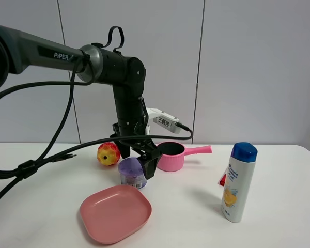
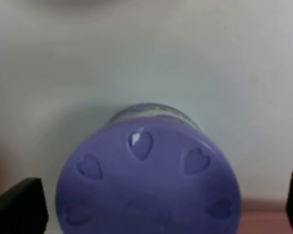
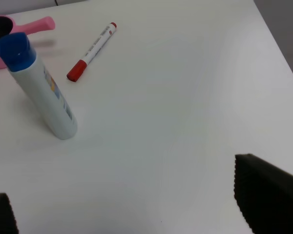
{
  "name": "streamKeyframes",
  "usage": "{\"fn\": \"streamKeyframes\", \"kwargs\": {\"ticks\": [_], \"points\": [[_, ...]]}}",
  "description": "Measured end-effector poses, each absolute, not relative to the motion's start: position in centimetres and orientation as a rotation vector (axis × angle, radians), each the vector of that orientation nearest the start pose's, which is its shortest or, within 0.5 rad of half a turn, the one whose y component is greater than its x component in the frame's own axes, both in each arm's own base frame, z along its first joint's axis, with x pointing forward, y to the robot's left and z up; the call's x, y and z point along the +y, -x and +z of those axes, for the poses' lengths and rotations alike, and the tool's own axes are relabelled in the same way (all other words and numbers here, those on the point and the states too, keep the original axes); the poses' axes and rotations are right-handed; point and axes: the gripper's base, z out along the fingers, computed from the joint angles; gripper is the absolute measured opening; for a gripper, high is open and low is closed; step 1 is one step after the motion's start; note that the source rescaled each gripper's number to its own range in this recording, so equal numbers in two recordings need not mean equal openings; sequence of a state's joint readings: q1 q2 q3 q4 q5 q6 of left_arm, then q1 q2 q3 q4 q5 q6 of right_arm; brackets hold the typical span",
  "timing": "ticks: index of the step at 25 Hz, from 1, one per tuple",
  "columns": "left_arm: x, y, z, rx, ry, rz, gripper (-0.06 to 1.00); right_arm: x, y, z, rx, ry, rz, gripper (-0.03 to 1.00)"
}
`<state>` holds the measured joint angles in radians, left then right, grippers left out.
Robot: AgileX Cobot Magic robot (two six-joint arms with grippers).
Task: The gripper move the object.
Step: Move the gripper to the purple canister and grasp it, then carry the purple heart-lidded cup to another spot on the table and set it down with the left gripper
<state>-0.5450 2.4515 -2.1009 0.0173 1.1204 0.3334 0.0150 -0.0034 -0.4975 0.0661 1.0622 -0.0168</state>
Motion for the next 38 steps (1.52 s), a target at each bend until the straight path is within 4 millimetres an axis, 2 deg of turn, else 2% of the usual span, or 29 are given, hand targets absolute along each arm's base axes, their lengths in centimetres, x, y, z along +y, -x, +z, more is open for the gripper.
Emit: {"fn": "streamKeyframes", "kwargs": {"ticks": [6, 12, 14, 15, 17, 18, 19, 25, 28, 34, 36, 38], "points": [[-26.2, -43.6, 11.2, 2.699, -1.286, 0.004, 1.00, 0.5, 0.5, 27.7, 2.044, 0.036, 0.078, 1.00], [-26.2, -43.6, 10.7, 2.706, -1.290, 0.006, 0.98, 0.5, 0.5, 27.7, 2.044, 0.036, 0.078, 1.00], [-26.2, -43.6, 10.7, 2.706, -1.290, 0.006, 0.87, 0.5, 0.5, 27.7, 2.044, 0.036, 0.078, 1.00], [-26.2, -43.6, 10.7, 2.706, -1.290, 0.006, 0.74, 0.5, 0.5, 27.7, 2.044, 0.036, 0.078, 1.00], [-26.2, -43.6, 10.7, 2.706, -1.290, 0.009, 0.37, 0.5, 0.5, 27.7, 2.044, 0.036, 0.078, 1.00], [-26.1, -43.6, 10.7, 2.704, -1.295, 0.009, 0.08, 0.5, 0.5, 27.7, 2.044, 0.036, 0.078, 1.00], [-26.1, -43.7, 10.7, 2.700, -1.303, 0.010, 0.00, 0.5, 0.5, 27.7, 2.044, 0.036, 0.078, 1.00], [-26.1, -43.8, 11.2, 2.674, -1.312, 0.009, 0.00, 0.5, 0.5, 27.7, 2.044, 0.036, 0.078, 1.00], [-26.5, -44.1, 13.8, 2.616, -1.290, 0.002, 0.00, 0.5, 0.5, 27.7, 2.044, 0.036, 0.078, 1.00], [-28.5, -44.0, 23.3, 2.412, -1.230, -0.031, 0.00, 0.5, 0.5, 27.7, 2.044, 0.036, 0.078, 1.00], [-29.2, -43.6, 25.9, 2.346, -1.216, -0.043, 0.00, 0.5, 0.5, 27.7, 2.044, 0.036, 0.078, 1.00], [-29.9, -43.0, 27.8, 2.294, -1.200, -0.057, 0.00, 0.5, 0.5, 27.7, 2.044, 0.036, 0.078, 1.00]]}}
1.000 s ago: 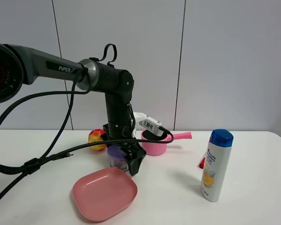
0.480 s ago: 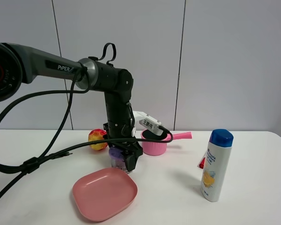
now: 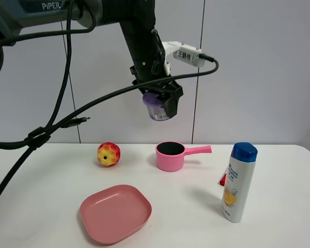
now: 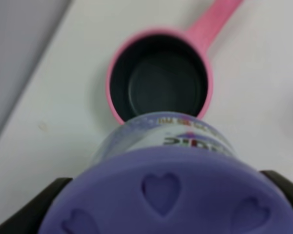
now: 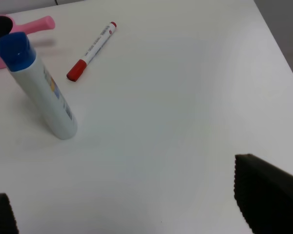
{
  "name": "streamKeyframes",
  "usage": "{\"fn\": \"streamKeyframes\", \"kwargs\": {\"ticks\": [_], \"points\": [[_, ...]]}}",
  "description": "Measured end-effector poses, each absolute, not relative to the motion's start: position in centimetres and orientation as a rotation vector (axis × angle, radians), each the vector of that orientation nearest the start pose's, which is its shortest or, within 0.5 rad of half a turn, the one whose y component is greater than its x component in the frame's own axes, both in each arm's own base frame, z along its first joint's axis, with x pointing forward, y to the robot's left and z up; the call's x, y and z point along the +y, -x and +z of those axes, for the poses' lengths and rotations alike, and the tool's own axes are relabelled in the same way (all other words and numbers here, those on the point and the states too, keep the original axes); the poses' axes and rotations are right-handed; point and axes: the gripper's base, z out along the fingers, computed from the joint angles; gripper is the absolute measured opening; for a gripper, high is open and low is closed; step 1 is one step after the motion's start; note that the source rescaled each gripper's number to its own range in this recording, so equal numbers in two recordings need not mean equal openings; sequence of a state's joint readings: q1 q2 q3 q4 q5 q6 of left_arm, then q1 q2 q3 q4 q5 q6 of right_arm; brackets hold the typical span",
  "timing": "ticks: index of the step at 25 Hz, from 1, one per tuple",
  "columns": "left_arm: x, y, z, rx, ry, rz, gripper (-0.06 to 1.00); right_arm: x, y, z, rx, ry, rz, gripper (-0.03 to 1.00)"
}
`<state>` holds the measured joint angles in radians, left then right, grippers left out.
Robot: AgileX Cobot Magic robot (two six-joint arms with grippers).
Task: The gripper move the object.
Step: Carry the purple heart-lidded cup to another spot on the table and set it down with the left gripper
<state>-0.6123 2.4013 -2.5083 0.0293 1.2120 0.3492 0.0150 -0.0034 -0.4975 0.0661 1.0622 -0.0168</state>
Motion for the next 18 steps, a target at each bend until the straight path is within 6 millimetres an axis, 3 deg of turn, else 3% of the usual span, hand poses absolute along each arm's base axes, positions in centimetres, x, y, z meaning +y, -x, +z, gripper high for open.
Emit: {"fn": "streamKeyframes", "kwargs": {"ticks": [6, 18], "points": [[-32.5, -40.6, 30.4, 2.199, -1.225, -0.102, 0.00, 0.5, 0.5, 27.7, 2.044, 0.036, 0.078, 1.00], [-34.0, -39.3, 30.5, 2.174, -1.267, -0.120, 0.00, 0.5, 0.5, 27.7, 2.044, 0.036, 0.078, 1.00]]}}
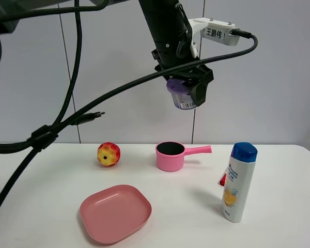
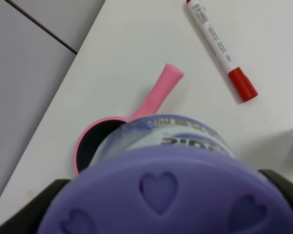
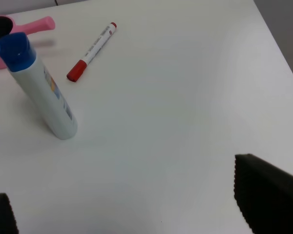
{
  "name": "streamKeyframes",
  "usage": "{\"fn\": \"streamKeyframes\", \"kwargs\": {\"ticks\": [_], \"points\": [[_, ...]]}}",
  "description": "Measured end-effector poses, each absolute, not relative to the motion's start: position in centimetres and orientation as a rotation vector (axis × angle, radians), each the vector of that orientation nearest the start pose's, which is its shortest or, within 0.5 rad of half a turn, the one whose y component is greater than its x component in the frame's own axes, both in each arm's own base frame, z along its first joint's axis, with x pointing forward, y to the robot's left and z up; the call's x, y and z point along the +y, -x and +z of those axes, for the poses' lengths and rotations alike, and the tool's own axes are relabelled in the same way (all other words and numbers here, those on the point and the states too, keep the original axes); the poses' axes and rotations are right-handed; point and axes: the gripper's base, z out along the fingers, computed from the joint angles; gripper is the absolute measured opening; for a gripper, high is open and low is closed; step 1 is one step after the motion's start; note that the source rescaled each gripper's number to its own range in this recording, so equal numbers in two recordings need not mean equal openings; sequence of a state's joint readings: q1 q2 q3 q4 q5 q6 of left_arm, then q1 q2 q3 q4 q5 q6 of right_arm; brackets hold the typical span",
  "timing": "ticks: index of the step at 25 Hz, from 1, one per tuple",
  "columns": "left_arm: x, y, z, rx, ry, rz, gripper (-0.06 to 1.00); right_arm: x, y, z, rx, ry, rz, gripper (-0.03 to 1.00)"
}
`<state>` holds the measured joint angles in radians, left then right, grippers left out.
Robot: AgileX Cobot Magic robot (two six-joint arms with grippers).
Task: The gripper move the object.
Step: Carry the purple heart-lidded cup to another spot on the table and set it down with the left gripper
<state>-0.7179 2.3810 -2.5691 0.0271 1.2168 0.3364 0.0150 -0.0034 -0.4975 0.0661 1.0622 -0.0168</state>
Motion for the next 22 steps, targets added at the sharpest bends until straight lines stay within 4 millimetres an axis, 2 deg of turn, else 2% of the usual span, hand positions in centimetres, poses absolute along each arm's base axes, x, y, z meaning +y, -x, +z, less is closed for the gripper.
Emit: {"fn": "streamKeyframes", "kwargs": {"ticks": [13, 22], "points": [[-34.8, -38.7, 30.6, 2.159, -1.286, -0.133, 0.00, 0.5, 0.5, 27.7, 2.044, 0.036, 0.078, 1.00], [-36.9, -38.1, 31.4, 1.993, -1.283, -0.167, 0.00, 0.5, 0.5, 27.7, 2.044, 0.036, 0.078, 1.00]]}}
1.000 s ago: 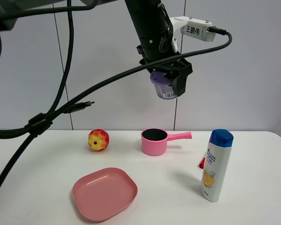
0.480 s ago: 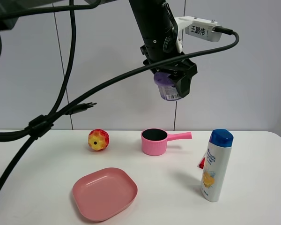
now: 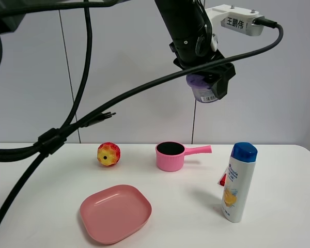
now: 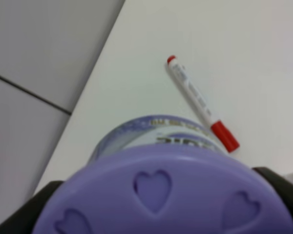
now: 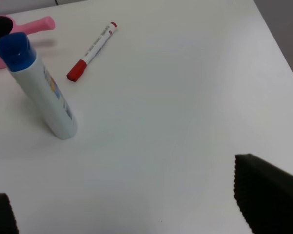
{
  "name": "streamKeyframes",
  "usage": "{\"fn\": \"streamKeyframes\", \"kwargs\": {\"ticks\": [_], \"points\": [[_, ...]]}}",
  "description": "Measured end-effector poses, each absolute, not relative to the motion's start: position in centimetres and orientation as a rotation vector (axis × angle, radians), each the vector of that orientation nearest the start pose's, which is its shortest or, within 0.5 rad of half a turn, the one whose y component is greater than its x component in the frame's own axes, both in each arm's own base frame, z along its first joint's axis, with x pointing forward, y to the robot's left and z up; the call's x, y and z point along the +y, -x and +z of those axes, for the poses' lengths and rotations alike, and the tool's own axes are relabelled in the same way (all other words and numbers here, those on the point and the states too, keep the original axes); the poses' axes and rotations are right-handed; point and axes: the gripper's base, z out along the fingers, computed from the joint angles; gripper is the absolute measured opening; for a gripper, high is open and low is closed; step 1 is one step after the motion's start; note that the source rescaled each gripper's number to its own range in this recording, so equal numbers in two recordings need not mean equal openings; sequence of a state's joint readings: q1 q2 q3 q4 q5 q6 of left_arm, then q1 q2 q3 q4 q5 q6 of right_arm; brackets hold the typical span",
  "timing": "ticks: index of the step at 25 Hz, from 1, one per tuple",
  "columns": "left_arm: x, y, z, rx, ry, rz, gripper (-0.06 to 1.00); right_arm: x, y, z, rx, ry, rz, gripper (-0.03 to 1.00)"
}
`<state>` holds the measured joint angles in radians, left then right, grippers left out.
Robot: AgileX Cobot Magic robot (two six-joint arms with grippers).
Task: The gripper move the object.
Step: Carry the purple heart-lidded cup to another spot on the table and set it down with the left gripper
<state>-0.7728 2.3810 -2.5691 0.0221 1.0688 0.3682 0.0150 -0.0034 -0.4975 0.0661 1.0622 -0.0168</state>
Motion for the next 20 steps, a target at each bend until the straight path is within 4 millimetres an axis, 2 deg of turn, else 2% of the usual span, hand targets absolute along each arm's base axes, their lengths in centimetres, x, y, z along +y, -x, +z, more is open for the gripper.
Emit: {"fn": "streamKeyframes", "kwargs": {"ticks": [5, 12, 16, 20], "points": [[-37.9, -37.8, 31.9, 1.891, -1.294, -0.188, 0.00, 0.5, 0.5, 27.7, 2.044, 0.036, 0.078, 1.00], [-38.3, -37.6, 32.1, 1.843, -1.317, -0.217, 0.00, 0.5, 0.5, 27.7, 2.044, 0.036, 0.078, 1.00], [-38.4, -37.1, 31.8, 1.829, -1.413, -0.192, 0.00, 0.5, 0.5, 27.7, 2.044, 0.036, 0.078, 1.00], [-37.4, -36.5, 30.7, 1.930, -1.571, -0.126, 0.00, 0.5, 0.5, 27.7, 2.044, 0.036, 0.078, 1.00]]}}
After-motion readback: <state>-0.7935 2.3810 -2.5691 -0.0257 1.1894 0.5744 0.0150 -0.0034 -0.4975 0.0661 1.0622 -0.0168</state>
